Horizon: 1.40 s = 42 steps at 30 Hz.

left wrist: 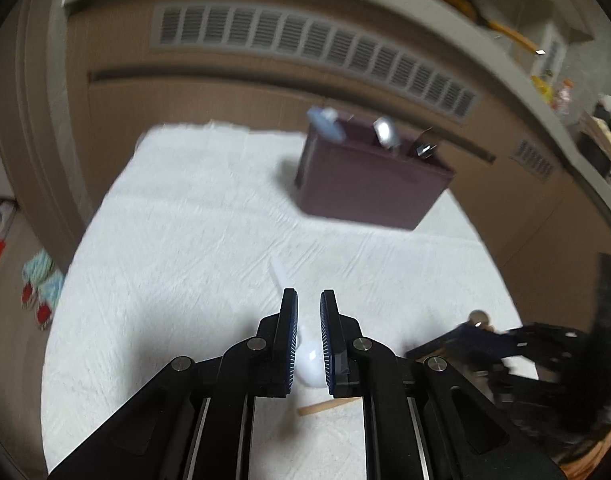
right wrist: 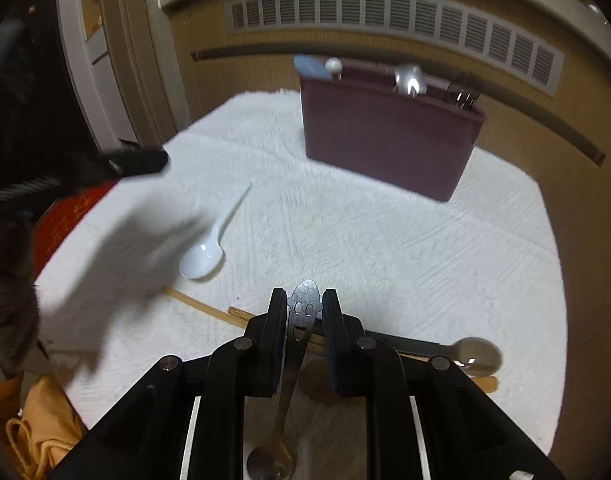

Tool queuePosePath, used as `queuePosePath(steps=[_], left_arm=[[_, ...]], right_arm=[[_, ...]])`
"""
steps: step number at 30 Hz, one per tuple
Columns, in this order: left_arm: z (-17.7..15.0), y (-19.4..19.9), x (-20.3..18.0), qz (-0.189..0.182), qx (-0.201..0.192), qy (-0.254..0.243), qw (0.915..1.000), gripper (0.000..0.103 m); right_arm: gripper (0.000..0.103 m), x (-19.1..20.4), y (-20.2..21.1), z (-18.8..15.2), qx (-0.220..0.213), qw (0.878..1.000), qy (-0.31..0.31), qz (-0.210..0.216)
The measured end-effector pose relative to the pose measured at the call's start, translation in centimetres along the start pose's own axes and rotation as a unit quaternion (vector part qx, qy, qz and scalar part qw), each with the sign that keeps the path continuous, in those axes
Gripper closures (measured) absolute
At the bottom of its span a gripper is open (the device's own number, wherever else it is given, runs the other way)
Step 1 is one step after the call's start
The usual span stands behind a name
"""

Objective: Organize utensils

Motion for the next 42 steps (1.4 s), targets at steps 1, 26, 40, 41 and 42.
queuePosePath(steps=[1,26,40,41,42], left_arm=[[-0.1,-0.9,0.6,0.006,0.023,0.018,0.9996,0.090],[-6.7,-5.6,-2.2,0.106,0.006,-0.077,0.9914,0.049],[-3.8,6.0,-6.3,-0.007,-0.137,-0.133,0.9816,0.067],[-3.8,6.5,-6.7,-0.009,-0.138,-0.145,0.9798,0.067],[-3.8,6.9,-7.1,-0.013,-0.137,-0.154,0.9784,0.067]], right_arm=[[0.086,-0.1,0.9,0.3,-0.012,1.000,0.001,-0.003],[0.086,-0.9,2.5,0.2,-0.042,0.999,-0.016,-0.007],[0.086,-1.3,4.7,0.6,-0.070,0.997,-0.021,-0.025],[0.086,-1.4,4.9,0.7,-0.074,0.997,-0.021,-0.026],[0.086,-1.4,5.3,0.9,-0.079,0.996,-0.022,-0.028]])
Point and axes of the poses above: each gripper's, at about its wrist camera, not at the fingertips, and y roughly against the way its jaws point, x to its left, z to its top, the point moved 6 cm from there along -y, roughly the way its jaws point, and after that the axes turned 11 degrees about y, right-handed, at the moved point
